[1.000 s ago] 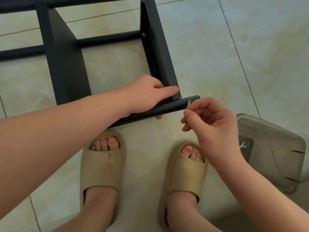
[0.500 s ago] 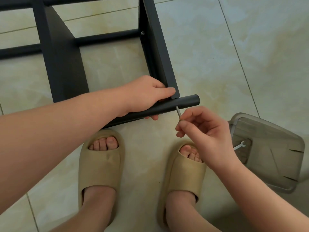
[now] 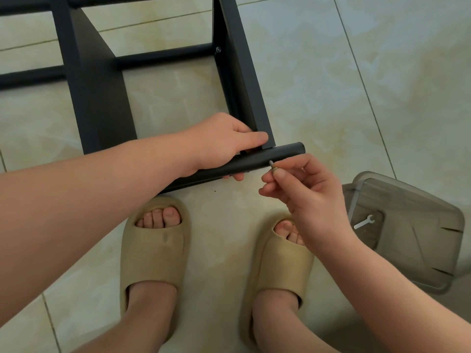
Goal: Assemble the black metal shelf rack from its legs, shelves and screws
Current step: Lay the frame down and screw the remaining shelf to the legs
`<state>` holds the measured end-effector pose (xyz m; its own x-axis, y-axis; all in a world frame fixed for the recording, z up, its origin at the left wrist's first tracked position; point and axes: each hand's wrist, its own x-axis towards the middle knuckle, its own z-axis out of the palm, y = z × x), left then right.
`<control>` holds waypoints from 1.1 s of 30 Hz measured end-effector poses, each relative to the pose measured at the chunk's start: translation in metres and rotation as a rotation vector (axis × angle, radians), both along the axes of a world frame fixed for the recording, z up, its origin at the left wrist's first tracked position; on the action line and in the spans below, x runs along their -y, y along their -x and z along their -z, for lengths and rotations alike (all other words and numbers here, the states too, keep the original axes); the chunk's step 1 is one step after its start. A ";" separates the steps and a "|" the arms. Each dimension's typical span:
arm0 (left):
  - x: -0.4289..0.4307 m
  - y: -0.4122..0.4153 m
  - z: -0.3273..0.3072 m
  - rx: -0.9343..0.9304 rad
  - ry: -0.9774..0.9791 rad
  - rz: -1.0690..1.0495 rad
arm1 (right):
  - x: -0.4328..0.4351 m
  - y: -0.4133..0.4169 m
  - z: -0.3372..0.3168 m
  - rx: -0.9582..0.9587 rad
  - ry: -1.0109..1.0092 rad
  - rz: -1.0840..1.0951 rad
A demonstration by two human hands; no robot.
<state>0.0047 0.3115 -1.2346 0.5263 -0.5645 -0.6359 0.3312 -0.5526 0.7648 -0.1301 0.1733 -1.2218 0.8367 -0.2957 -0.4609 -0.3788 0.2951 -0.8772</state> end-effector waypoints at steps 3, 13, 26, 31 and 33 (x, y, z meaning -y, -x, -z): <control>0.001 0.000 0.000 0.012 0.001 -0.009 | -0.007 0.000 -0.004 -0.026 -0.040 0.055; 0.000 -0.002 0.002 0.015 -0.012 -0.014 | 0.004 -0.007 0.000 0.045 0.434 -0.205; 0.000 -0.001 -0.001 0.020 -0.005 -0.026 | -0.005 -0.001 0.000 -0.014 -0.084 0.042; 0.001 -0.002 -0.004 0.029 -0.013 -0.021 | -0.009 -0.003 -0.002 -0.026 -0.076 0.063; 0.001 -0.001 -0.004 0.030 -0.017 -0.020 | -0.006 -0.005 -0.004 -0.026 0.033 0.010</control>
